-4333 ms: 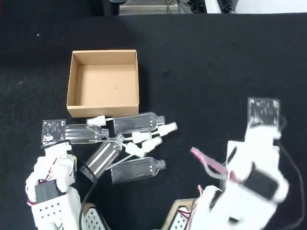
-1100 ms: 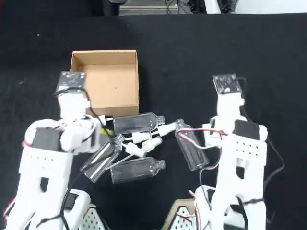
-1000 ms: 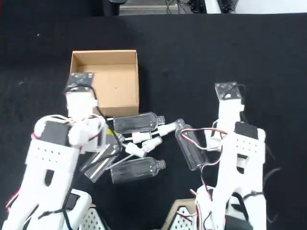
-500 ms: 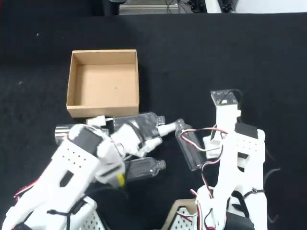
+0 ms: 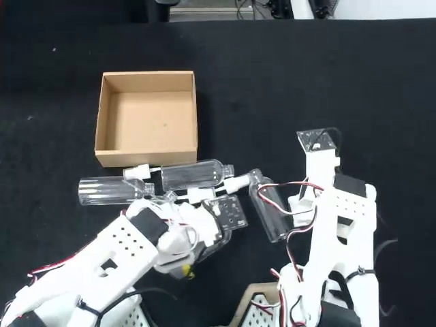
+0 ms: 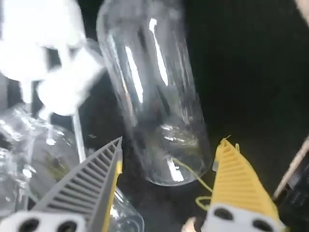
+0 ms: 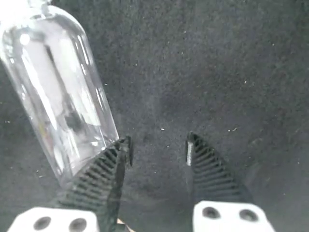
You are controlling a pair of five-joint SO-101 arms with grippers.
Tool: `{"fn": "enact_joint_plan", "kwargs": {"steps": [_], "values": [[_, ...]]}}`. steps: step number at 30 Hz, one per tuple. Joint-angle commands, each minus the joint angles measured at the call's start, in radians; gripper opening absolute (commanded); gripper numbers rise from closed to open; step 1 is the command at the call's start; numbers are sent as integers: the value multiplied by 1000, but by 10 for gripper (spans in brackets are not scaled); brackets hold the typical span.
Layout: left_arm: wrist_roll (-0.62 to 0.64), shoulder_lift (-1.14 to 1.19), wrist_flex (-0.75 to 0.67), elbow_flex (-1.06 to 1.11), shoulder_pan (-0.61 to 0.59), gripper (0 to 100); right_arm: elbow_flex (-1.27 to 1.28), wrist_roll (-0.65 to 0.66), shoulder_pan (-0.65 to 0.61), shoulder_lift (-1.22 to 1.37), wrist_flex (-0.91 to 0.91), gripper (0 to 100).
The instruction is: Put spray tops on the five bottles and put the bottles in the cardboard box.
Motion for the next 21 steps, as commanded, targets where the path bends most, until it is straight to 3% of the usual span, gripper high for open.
{"fn": "enact_joint_plan", "kwargs": {"steps": [1, 8, 13, 21], "values": [[26, -11, -18, -31, 12, 284, -31, 9, 14, -41, 9, 159], [29, 2, -31, -71, -19, 298, -30, 9, 11, -39, 9, 159], [216, 2, -71, -71, -97, 411, -30, 9, 8, -39, 6, 159], [255, 2, -167, 65, -45, 373, -33, 5, 8, -39, 9, 159]]}}
